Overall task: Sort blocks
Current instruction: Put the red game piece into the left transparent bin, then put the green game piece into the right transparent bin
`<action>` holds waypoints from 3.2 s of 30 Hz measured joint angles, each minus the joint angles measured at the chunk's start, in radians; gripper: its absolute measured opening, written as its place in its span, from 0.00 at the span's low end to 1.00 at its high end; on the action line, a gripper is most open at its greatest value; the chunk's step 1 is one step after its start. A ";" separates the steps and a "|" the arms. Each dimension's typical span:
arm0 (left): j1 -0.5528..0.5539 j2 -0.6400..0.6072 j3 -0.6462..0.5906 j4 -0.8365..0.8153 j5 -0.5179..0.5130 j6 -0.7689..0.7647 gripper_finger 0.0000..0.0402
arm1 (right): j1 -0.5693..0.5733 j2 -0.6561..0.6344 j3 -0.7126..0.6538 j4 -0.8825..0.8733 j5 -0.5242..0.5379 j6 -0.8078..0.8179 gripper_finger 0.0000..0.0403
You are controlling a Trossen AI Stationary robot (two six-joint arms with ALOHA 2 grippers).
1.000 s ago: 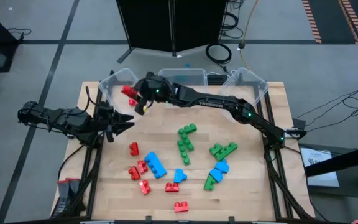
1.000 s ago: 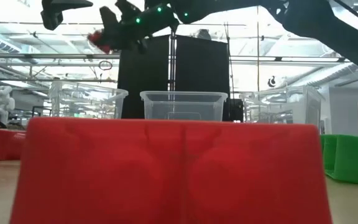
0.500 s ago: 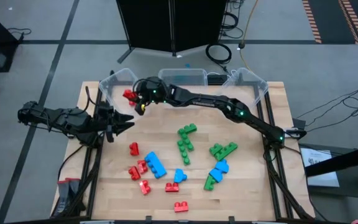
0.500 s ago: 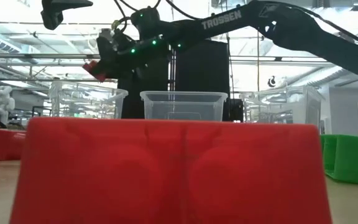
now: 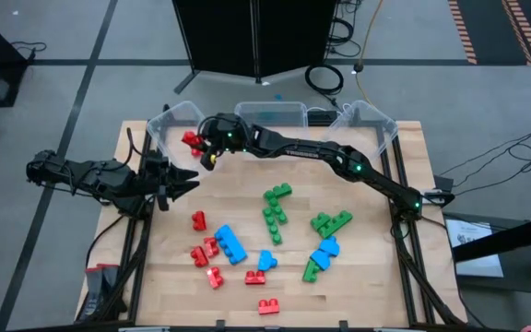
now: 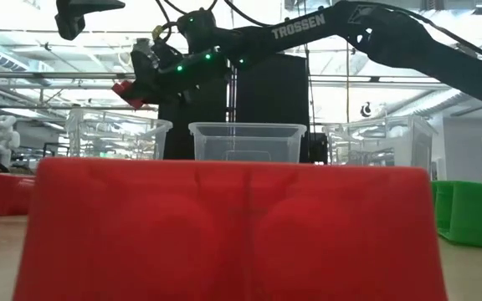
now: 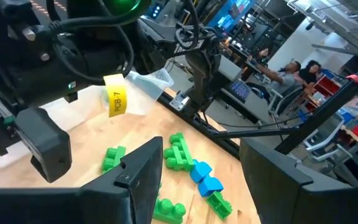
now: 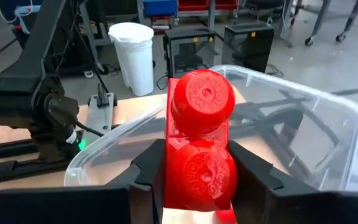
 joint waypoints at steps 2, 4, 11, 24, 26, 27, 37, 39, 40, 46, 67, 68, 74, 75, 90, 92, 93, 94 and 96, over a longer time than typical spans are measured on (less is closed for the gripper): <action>0.000 0.000 0.000 0.000 0.000 -0.005 0.52 | 0.002 0.000 0.000 0.003 0.007 -0.018 0.28; 0.000 0.000 0.000 0.000 0.000 -0.005 0.52 | 0.002 0.000 0.000 0.001 0.013 -0.007 0.37; 0.000 0.000 0.000 0.000 0.000 -0.006 0.52 | 0.001 0.000 0.000 -0.011 0.085 0.037 0.78; 0.000 0.000 0.000 0.004 0.000 -0.006 0.52 | 0.020 -0.331 0.003 -0.480 0.086 -0.340 0.75; 0.000 0.000 0.000 0.008 0.000 -0.006 0.52 | 0.020 -0.398 0.003 -0.665 0.085 -0.345 0.74; 0.000 0.000 0.000 0.010 0.000 -0.006 0.52 | 0.024 -0.431 0.003 -0.766 0.083 -0.333 0.74; 0.000 0.001 0.000 0.009 -0.022 0.001 0.52 | 0.180 -0.596 -0.144 -1.454 -0.064 -0.123 0.74; 0.000 0.004 0.000 0.009 -0.023 -0.004 0.52 | 0.242 -0.664 -0.241 -1.449 -0.082 -0.123 0.74; 0.000 0.004 0.000 0.009 -0.023 -0.004 0.52 | 0.267 -0.706 -0.302 -1.468 -0.052 -0.116 0.74; 0.000 0.015 0.000 0.006 -0.023 0.000 0.52 | 0.339 -0.928 -0.798 -1.365 0.038 0.061 0.74; 0.000 0.039 0.000 0.010 -0.035 -0.008 0.52 | 0.388 -1.138 -1.488 -0.850 0.027 0.038 0.74; 0.000 0.041 0.000 0.010 -0.035 -0.008 0.52 | 0.389 -1.135 -1.490 -0.848 0.026 0.030 0.74; 0.000 0.050 0.000 0.008 -0.035 -0.008 0.52 | 0.392 -1.072 -1.493 -0.810 0.020 -0.018 0.74; 0.000 0.051 0.000 0.008 -0.035 -0.008 0.52 | 0.392 -1.055 -1.493 -0.796 0.013 -0.023 0.74; 0.000 0.064 0.000 0.009 -0.037 -0.008 0.52 | 0.391 -0.790 -1.479 -0.640 0.009 0.007 0.45; 0.000 0.064 0.000 0.009 -0.036 -0.008 0.52 | 0.391 -0.813 -1.484 -0.639 0.002 0.029 0.38; 0.000 0.064 0.000 0.009 -0.036 -0.008 0.52 | 0.391 -0.826 -1.486 -0.639 0.003 0.042 0.38; 0.000 0.064 0.000 0.009 -0.035 -0.007 0.52 | 0.391 -0.843 -1.486 -0.641 0.004 0.056 0.38; 0.000 0.064 0.000 0.009 -0.033 -0.007 0.52 | 0.391 -0.880 -1.485 -0.650 0.002 0.083 0.38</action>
